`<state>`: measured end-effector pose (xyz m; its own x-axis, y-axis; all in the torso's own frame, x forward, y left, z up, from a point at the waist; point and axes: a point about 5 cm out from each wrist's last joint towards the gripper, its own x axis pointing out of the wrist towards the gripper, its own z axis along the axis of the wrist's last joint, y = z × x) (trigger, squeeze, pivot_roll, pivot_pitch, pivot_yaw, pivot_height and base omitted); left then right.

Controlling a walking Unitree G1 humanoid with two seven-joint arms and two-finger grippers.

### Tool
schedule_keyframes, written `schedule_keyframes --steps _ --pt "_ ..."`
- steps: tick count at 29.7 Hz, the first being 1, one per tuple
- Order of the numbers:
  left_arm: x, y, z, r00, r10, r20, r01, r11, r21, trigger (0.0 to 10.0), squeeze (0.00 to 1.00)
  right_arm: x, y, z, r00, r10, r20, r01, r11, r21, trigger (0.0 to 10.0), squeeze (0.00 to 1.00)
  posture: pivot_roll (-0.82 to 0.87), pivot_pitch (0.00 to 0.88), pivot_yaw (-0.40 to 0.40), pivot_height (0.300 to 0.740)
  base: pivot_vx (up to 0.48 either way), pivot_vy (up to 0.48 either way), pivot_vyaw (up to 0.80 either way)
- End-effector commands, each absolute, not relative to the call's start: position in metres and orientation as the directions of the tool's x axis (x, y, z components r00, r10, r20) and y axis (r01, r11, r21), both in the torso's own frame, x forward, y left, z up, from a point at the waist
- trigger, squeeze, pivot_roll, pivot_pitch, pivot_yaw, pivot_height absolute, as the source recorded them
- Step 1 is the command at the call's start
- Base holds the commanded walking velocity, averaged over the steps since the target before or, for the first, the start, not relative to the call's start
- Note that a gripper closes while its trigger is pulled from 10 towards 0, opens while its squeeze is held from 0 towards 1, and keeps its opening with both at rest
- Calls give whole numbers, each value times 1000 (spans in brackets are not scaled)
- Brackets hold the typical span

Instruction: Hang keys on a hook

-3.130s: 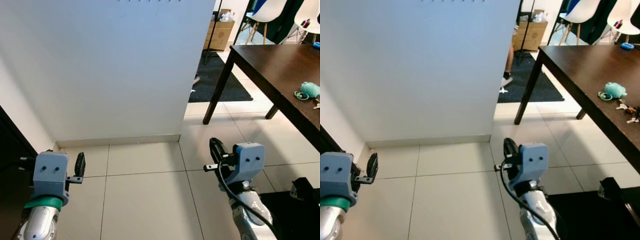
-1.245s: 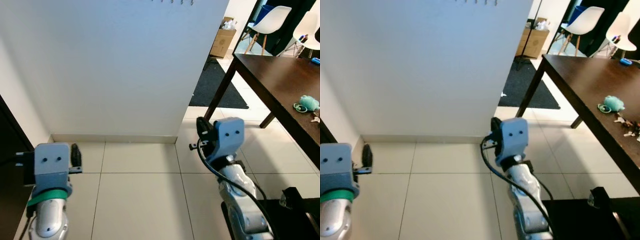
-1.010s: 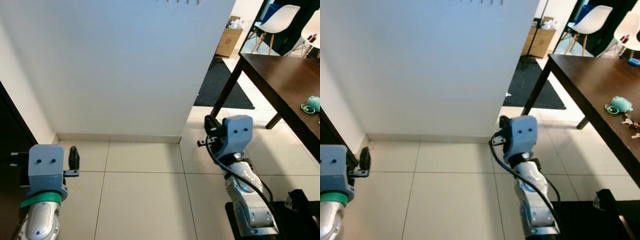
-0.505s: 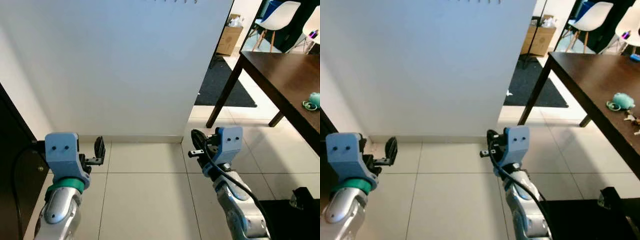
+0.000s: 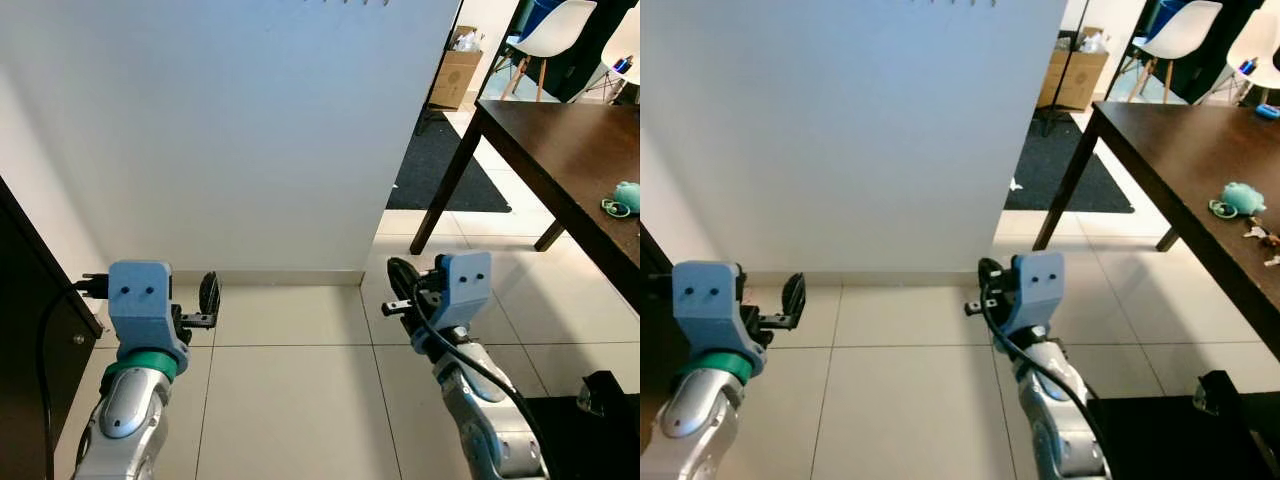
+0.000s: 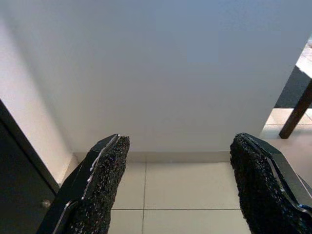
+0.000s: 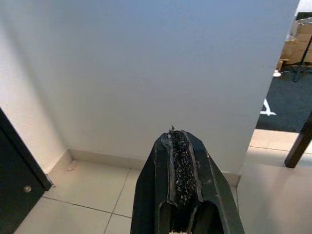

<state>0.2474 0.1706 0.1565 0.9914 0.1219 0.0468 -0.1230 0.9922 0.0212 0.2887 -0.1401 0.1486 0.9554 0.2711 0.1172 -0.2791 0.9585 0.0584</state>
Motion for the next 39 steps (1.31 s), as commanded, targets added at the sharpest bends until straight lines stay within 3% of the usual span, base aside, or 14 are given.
schedule_keyframes --steps 1,39 --pt "245 171 152 991 128 38 -130 991 28 10000 0 286 -139 147 953 284 108 -291 955 54 10000 0 -94 0 22 740 0 0 0" --pt "248 171 149 986 161 36 -163 986 41 10000 0 289 -140 142 957 277 87 -280 959 34 10000 0 -93 0 19 740 451 0 0"
